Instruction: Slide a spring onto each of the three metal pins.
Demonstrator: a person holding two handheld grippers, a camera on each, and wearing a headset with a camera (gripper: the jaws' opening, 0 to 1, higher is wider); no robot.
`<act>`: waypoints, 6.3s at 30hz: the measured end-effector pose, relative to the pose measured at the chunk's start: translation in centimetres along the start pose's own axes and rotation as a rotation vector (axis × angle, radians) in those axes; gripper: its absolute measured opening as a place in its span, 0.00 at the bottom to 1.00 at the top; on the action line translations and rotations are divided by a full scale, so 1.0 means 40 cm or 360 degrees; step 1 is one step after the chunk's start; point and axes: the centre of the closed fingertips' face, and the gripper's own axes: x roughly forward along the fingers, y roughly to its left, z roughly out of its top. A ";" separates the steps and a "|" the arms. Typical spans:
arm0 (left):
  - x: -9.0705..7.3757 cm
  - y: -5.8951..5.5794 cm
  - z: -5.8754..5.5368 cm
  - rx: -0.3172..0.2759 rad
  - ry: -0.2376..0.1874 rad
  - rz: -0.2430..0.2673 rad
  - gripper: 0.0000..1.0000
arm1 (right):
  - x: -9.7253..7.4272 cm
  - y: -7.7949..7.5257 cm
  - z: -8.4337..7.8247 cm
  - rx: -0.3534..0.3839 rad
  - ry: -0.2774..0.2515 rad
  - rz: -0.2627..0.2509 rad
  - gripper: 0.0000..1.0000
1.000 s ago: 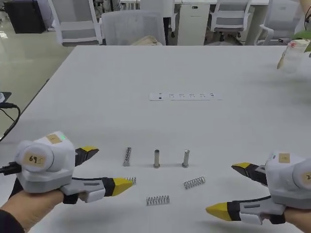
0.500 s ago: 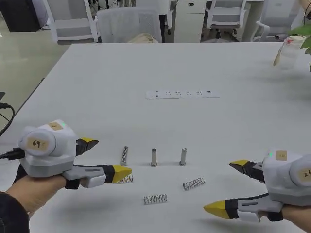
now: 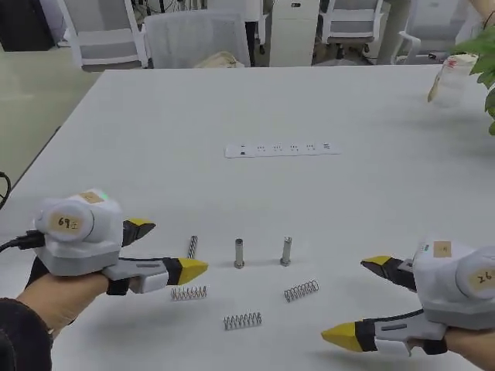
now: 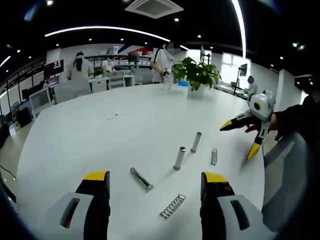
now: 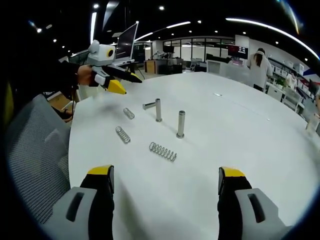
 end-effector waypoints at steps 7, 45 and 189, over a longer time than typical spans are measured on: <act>0.013 0.012 0.009 -0.0013 0.0006 0.0009 0.70 | -0.001 0.000 -0.002 0.0003 0.0002 -0.0002 0.85; 0.133 0.100 -0.039 -0.0105 0.0188 0.0174 0.51 | -0.001 -0.013 -0.014 0.0032 0.0024 -0.0011 0.85; 0.056 0.039 -0.037 -0.0034 0.0235 0.0187 0.00 | 0.002 0.012 -0.009 -0.0017 0.0045 0.0029 0.82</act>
